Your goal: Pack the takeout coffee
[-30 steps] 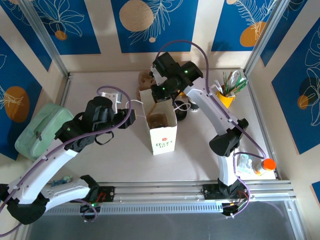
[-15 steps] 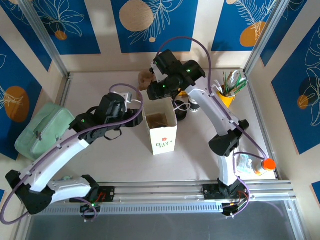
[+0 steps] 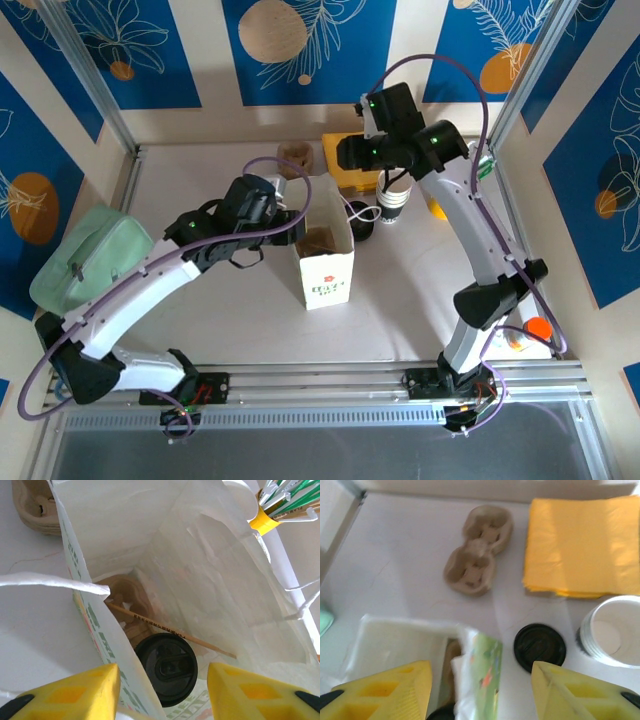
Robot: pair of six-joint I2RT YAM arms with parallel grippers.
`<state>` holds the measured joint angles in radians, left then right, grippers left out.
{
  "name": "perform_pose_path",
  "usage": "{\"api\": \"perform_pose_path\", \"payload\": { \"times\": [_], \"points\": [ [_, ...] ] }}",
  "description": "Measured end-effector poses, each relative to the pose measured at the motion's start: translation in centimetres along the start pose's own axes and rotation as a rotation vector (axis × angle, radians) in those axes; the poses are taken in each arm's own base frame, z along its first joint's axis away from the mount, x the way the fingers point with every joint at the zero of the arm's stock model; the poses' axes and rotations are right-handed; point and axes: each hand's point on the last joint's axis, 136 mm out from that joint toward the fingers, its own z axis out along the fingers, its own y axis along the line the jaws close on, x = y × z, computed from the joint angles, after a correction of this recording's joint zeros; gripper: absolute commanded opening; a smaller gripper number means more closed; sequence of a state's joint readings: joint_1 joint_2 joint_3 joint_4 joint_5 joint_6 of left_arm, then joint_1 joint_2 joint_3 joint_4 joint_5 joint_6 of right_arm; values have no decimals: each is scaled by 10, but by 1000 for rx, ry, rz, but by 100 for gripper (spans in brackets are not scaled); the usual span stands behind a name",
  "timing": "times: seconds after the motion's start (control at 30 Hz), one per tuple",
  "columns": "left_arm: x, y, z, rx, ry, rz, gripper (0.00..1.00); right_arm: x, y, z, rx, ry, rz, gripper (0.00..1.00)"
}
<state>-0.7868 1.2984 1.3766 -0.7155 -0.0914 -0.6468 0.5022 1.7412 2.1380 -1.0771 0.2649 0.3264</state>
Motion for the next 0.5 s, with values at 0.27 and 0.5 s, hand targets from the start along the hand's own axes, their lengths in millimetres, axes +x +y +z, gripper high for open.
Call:
{"api": "perform_pose_path", "payload": {
  "times": [0.27, 0.5],
  "points": [
    [-7, -1, 7, -27, 2, -1, 41, -35, -40, 75, 123, -52, 30, 58],
    [-6, 0, 6, -32, 3, 3, 41, -44, -59, 164, 186, -15, 14, 59]
  ]
}}
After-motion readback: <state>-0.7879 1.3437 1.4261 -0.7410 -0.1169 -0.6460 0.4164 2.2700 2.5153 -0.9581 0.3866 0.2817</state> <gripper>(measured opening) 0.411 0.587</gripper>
